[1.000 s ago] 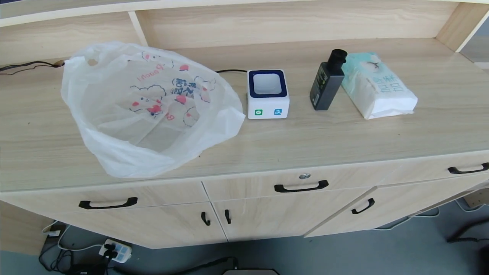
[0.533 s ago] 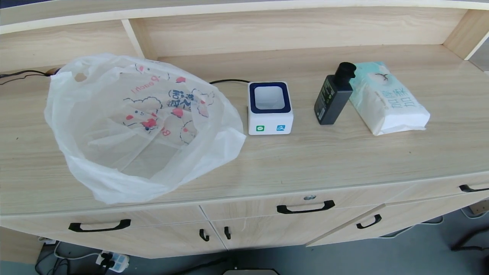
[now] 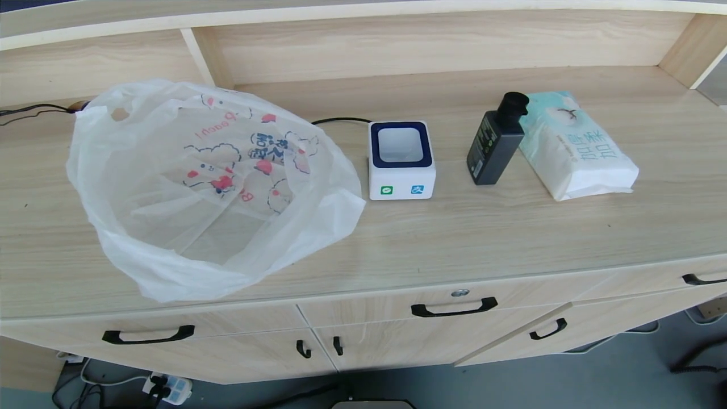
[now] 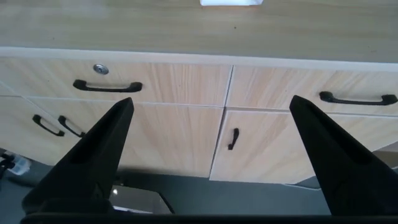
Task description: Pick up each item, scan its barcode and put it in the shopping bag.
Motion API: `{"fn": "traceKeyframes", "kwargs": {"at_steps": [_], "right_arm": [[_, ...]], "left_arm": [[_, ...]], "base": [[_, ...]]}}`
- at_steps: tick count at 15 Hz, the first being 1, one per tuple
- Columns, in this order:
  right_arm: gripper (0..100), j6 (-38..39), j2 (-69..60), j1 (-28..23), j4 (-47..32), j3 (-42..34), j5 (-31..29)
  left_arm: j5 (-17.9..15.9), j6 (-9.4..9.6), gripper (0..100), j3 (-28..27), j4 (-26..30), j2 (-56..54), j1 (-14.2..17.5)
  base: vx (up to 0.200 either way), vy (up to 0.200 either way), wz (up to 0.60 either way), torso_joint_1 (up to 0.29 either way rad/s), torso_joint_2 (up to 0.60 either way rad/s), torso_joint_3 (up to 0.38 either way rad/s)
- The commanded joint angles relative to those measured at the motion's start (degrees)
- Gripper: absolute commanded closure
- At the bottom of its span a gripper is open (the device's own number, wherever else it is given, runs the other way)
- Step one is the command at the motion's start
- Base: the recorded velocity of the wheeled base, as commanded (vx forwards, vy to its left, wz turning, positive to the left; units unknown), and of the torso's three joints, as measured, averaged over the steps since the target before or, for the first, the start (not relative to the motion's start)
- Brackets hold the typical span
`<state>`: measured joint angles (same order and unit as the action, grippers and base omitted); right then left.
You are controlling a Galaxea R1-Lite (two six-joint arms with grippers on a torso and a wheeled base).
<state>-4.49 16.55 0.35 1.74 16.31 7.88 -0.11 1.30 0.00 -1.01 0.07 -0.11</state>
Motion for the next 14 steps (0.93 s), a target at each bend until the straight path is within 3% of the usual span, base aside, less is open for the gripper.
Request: {"fn": "traceKeyframes", "kwargs": {"at_steps": [1,4,7,9,11,14], "right_arm": [[0,0.09,25.54,0.35,0.72,14.45,5.04],[0,0.00,37.94,2.02,2.56,24.12,5.84],[0,-0.35,54.29,6.94,22.43,28.86,3.90],[0,-0.17,58.68,7.29,29.19,27.90,-0.49],[0,-1.05,59.38,7.64,31.13,27.55,-0.67],[0,1.23,62.55,15.82,31.39,30.53,-0.84]], "left_arm": [[0.02,0.01,0,0.00,-0.04,0.01,0.02],[0.02,-0.07,0,0.00,-0.13,0.01,0.02],[-0.07,0.01,0,0.00,-0.13,0.01,0.02],[-0.07,0.01,0,0.00,-0.13,0.01,0.02],[-0.07,-0.07,0,0.00,-0.22,0.01,0.02],[-0.07,0.01,0,0.00,-0.22,0.01,0.02]], "base": [[0.000,0.000,0.00,0.000,0.00,0.000],[0.000,0.000,0.00,0.000,0.00,0.000],[0.000,0.000,0.00,0.000,0.00,0.000],[0.000,0.000,0.00,0.000,0.00,0.000],[0.000,0.000,0.00,0.000,0.00,0.000],[0.000,0.000,0.00,0.000,0.00,0.000]]}}
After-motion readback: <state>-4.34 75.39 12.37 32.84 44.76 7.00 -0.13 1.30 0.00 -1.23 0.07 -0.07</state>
